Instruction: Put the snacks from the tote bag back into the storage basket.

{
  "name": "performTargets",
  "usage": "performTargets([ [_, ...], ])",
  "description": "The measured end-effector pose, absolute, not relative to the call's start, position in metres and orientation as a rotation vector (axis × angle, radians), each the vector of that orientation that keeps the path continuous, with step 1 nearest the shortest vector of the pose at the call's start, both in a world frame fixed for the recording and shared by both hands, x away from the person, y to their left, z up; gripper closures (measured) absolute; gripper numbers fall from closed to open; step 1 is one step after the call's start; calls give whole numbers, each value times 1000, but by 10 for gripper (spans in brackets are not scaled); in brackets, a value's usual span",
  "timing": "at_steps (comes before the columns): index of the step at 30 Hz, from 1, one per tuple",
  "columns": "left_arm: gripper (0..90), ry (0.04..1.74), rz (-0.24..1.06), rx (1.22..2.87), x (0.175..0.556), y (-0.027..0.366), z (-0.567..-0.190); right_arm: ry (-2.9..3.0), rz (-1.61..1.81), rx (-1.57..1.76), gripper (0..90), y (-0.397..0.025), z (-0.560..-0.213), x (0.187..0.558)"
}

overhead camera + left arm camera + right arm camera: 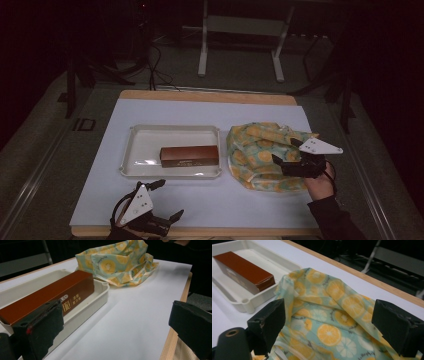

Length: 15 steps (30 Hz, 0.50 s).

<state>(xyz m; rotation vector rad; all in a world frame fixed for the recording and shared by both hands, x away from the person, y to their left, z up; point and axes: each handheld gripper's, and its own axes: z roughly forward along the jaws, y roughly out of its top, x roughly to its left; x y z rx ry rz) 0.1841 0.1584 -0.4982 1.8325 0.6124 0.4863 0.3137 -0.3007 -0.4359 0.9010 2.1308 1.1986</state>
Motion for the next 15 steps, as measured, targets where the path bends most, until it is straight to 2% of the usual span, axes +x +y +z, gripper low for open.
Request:
performTargets([
  [15,0,610,486,1849,184,159,-498,1944,1202,1068,119,-327,-462,285],
])
